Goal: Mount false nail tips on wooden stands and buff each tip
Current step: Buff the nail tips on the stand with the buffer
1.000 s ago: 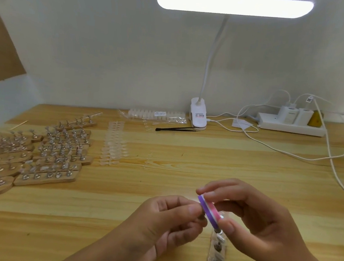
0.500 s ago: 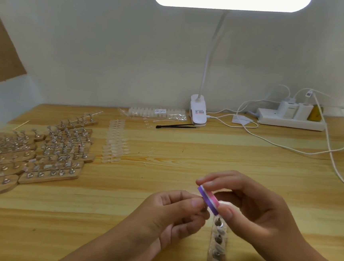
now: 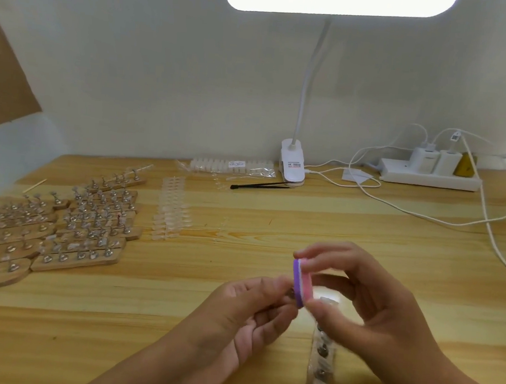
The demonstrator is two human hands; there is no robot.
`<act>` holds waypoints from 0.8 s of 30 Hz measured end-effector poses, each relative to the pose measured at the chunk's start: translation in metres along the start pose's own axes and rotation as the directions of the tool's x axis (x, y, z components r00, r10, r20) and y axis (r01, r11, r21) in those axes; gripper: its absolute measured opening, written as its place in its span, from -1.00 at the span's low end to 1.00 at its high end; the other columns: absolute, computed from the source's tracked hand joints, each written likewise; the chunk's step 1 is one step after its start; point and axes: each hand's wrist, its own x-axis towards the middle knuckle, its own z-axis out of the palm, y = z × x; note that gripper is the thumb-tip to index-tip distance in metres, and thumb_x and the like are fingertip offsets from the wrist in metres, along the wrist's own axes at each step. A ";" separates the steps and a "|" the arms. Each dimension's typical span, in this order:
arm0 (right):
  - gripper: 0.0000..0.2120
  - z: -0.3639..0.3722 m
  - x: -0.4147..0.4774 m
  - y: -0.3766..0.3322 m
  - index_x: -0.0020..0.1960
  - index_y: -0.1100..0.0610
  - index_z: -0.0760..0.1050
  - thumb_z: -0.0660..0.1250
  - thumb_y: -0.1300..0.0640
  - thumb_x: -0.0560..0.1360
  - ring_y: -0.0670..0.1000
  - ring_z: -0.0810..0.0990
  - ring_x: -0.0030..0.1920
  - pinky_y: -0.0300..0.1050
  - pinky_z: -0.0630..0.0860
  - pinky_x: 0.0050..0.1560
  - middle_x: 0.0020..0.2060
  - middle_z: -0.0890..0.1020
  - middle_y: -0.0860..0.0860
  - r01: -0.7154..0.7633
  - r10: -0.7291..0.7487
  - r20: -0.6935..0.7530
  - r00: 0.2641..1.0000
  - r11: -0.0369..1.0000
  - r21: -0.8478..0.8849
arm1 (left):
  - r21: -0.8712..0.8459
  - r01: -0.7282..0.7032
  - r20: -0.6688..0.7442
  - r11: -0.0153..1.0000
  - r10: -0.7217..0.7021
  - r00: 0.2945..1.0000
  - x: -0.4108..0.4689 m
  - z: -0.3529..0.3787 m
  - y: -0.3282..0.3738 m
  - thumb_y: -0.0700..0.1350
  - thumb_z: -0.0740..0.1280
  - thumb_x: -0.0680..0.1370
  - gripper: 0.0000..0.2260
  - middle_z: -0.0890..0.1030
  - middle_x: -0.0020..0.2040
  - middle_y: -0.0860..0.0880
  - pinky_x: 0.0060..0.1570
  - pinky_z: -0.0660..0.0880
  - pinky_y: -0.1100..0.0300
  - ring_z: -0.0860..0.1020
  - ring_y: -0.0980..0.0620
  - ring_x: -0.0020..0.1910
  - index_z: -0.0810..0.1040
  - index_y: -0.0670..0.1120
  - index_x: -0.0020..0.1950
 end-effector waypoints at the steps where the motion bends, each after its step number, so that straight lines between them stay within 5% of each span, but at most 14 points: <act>1: -0.76 0.000 -0.001 0.000 0.10 0.13 0.56 0.44 0.14 0.45 0.12 0.60 0.18 -0.10 0.58 0.12 0.12 0.59 0.00 0.045 -0.044 0.017 0.999 0.997 -0.061 | -0.025 -0.002 0.007 1.000 0.002 1.000 0.000 0.000 0.000 -0.13 0.66 0.22 -0.57 0.60 -0.18 -0.17 -0.24 0.62 0.30 0.59 0.09 -0.31 0.65 -0.31 -0.03; 12: -0.75 -0.005 -0.001 0.000 0.08 0.07 0.53 0.45 0.10 0.43 0.06 0.59 0.17 -0.12 0.57 0.10 0.11 0.55 -0.07 0.149 -0.153 0.005 0.988 0.951 -0.272 | -0.063 0.030 -0.003 0.998 -0.030 1.000 -0.004 0.004 -0.004 -0.14 0.69 0.12 -0.57 0.63 -0.20 -0.16 -0.24 0.62 0.29 0.61 0.08 -0.30 0.69 -0.27 -0.11; 20: -0.75 -0.002 0.001 -0.003 0.07 0.04 0.51 0.46 0.07 0.43 0.00 0.58 0.15 -0.19 0.53 0.12 0.10 0.53 -0.06 0.188 -0.195 0.016 0.981 0.917 -0.353 | -0.080 0.008 -0.045 0.997 -0.012 0.999 -0.002 0.005 -0.006 -0.15 0.58 0.26 -0.75 0.63 -0.22 -0.14 -0.27 0.61 0.31 0.58 0.09 -0.33 0.70 -0.25 -0.15; 24: -0.75 -0.002 0.000 -0.003 0.08 0.04 0.51 0.46 0.08 0.43 0.01 0.58 0.17 -0.18 0.51 0.13 0.11 0.53 -0.07 0.213 -0.218 0.029 0.976 0.908 -0.361 | -0.117 0.018 -0.012 0.993 -0.020 1.000 -0.004 0.005 -0.006 -0.18 0.66 0.18 -0.64 0.63 -0.21 -0.16 -0.26 0.61 0.30 0.58 0.08 -0.32 0.69 -0.28 -0.12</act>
